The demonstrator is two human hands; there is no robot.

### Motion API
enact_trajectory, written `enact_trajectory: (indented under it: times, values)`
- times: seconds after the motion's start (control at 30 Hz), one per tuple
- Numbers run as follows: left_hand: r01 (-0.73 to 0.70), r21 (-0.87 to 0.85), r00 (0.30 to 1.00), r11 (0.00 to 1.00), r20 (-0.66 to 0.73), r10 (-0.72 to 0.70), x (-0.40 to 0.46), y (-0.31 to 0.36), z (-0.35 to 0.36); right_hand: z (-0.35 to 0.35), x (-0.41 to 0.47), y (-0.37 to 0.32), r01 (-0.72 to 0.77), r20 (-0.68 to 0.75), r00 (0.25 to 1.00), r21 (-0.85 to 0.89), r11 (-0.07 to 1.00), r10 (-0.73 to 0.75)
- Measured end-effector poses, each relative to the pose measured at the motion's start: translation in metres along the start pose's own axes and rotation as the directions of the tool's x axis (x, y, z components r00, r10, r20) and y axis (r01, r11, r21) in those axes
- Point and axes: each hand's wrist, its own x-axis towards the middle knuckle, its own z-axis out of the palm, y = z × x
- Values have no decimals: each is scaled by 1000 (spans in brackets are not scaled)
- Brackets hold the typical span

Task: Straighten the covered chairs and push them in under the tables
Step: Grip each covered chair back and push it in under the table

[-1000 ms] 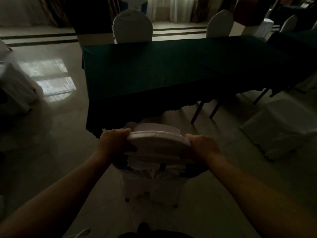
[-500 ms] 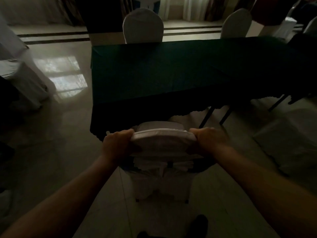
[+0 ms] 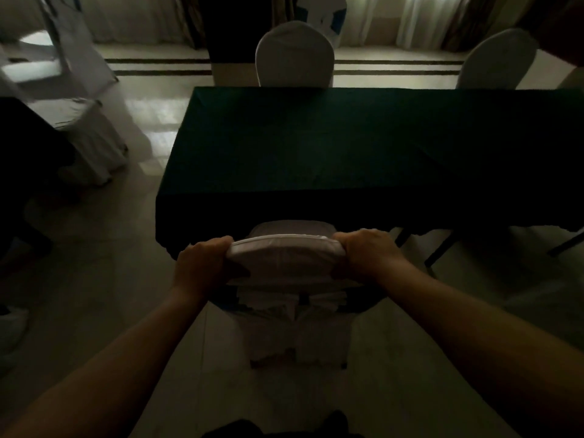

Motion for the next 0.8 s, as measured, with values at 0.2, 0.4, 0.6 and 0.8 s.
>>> enact_trajectory:
  times: [0.2,0.4,0.6,0.8]
  values:
    - [132,-6,991,991,29,-132,27,43,8,-1,27,58,45,16,999,2,999,-45]
    - [194,22,980,981,39,-195,69,66,20,-5,63,108,64,27,998,13,998,-64]
    - [192,38,980,981,43,-194,127,69,37,-10,107,141,31,44,999,11,999,-31]
    - [167,105,985,980,15,-170,187,47,52,-10,166,164,28,26,999,19,999,-29]
